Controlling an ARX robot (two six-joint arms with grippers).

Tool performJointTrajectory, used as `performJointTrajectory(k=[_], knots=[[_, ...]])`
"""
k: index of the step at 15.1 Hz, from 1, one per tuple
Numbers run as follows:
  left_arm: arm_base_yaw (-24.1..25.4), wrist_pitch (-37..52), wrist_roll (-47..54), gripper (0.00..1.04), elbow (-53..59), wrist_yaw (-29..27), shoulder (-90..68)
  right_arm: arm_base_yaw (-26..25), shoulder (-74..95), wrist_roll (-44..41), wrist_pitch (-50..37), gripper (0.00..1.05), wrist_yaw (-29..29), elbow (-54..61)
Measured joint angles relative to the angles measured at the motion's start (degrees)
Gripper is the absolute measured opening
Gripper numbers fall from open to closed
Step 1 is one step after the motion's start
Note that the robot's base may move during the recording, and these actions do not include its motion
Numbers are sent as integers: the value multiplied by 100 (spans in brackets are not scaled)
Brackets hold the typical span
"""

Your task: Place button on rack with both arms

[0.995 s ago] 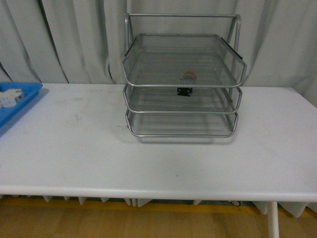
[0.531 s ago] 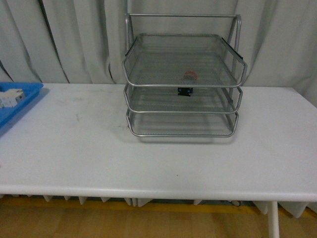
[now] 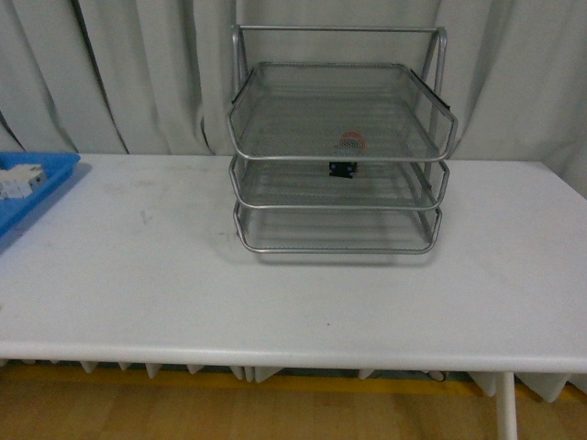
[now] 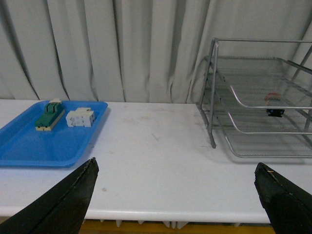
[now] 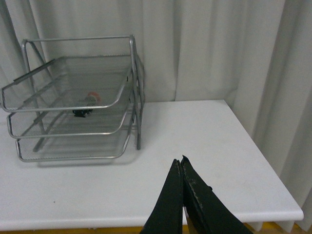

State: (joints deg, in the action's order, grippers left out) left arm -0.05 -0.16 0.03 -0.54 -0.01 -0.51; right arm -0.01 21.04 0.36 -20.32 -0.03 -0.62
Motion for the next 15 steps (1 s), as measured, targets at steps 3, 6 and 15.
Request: performJointTrajectory(k=[3,6,15], knots=[[0,0,0,98,0,2,0,0,-372,0,260,2,2,0],[0,0,0,98,0,2,0,0,-798,0,710,2,2,0],[0,0,0,98,0,2,0,0,-2083,-2,2059,2,2,-2]])
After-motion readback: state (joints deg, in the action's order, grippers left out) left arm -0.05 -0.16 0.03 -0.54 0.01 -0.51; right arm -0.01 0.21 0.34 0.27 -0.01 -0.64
